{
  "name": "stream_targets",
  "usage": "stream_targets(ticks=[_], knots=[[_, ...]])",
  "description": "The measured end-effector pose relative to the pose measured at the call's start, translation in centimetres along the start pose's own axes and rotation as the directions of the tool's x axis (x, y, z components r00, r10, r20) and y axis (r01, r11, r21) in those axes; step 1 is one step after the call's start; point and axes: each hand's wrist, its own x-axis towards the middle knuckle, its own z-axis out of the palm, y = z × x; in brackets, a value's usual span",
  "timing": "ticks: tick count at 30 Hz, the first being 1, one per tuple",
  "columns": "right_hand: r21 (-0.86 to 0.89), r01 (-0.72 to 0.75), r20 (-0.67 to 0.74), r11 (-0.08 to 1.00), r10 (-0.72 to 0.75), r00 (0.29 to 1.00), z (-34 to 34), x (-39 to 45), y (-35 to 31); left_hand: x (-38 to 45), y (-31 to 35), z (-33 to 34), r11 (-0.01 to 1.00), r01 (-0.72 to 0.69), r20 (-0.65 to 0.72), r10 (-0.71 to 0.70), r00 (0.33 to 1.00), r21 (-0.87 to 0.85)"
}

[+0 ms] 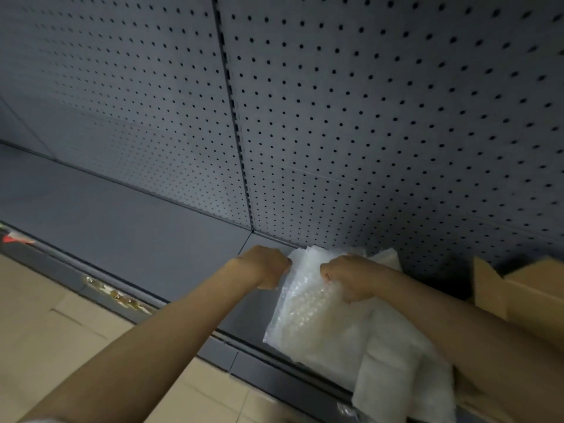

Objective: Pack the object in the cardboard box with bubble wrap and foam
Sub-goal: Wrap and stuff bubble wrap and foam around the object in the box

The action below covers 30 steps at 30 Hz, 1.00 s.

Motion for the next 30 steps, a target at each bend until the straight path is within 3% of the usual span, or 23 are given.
stream_targets(ticks=[5,9,13,17,20,26,30], knots=[[0.084,0.009,-0.319,0.996,0.018,0.948,-2.5,-5.1,-1.9,-2.1,0.9,-3.0,0.993,-0.064,-0.168,0.047,0.985,-0.103],[0.021,0.032,-0.537,0.999,-0.016,0.844,-3.5,-9.1,-3.2,-4.1,-0.1,-4.7,0.961,-0.123,-0.278,0.051,0.959,-0.249],[0.013,0.043,-0.666,0.999,-0.024,0.745,-3.0,-12.6,-4.0,-5.8,-1.3,-6.2,0.884,-0.183,-0.335,0.032,0.942,-0.429],[-0.035,0.007,-0.718,0.999,-0.030,0.696,-1.2,-14.7,-4.8,-6.5,-0.9,-6.3,0.818,-0.214,-0.309,0.047,0.950,-0.533],[-0.035,-0.070,-0.691,0.997,0.027,0.722,-0.1,-14.3,-5.1,-5.8,-0.1,-5.3,0.822,-0.171,-0.241,0.041,0.970,-0.544],[-0.003,-0.182,-0.591,0.983,0.145,0.793,1.6,-13.0,-5.8,-5.4,1.4,-4.5,0.862,-0.178,-0.251,0.062,0.966,-0.475],[-0.053,-0.152,-0.642,0.987,0.083,0.762,1.1,-14.1,-7.1,-5.8,1.0,-4.9,0.839,-0.225,-0.238,0.118,0.964,-0.496]])
